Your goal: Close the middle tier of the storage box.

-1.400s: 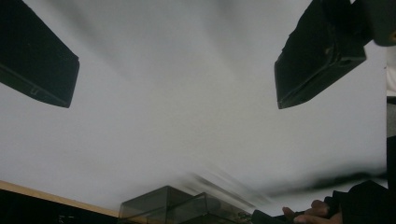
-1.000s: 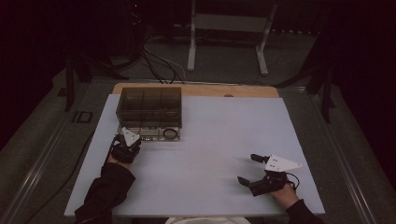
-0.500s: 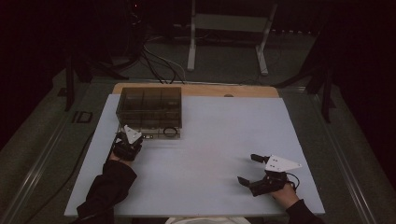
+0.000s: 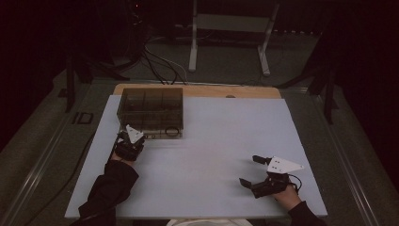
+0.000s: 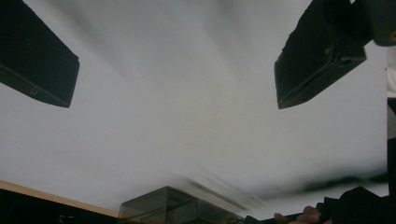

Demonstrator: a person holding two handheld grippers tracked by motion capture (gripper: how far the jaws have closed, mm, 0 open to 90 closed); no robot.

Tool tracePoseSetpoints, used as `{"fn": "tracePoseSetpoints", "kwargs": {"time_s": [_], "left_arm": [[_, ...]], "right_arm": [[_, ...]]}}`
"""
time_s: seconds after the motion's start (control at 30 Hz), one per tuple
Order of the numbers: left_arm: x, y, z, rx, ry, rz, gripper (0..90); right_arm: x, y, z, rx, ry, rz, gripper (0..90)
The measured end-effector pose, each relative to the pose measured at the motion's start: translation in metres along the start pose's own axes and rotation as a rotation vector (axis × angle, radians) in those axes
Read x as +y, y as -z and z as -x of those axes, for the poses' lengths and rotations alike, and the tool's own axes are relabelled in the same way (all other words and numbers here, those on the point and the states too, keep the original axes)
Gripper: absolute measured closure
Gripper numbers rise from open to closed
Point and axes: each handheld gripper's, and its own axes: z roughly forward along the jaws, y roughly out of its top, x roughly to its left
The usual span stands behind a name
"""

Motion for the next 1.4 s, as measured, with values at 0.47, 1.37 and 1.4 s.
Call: {"fn": "tracePoseSetpoints", "kwargs": {"time_s": [0.47, 1.37, 1.4], "left_arm": [[0.003, -0.002, 0.0, -0.002, -0.008, -0.003, 90.0], [0.011, -0.008, -0.003, -0.006, -0.009, 0.004, 90.0], [0.012, -0.008, -0.003, -0.007, -0.009, 0.003, 90.0]], "right_arm": [[0.0, 0.0, 0.0, -0.001, 0.0, 0.0, 0.0], [0.0, 0.0, 0.0, -0.002, 0.0, -0.001, 0.0], [0.0, 0.0, 0.0, -0.002, 0.0, -0.001, 0.0]]}}
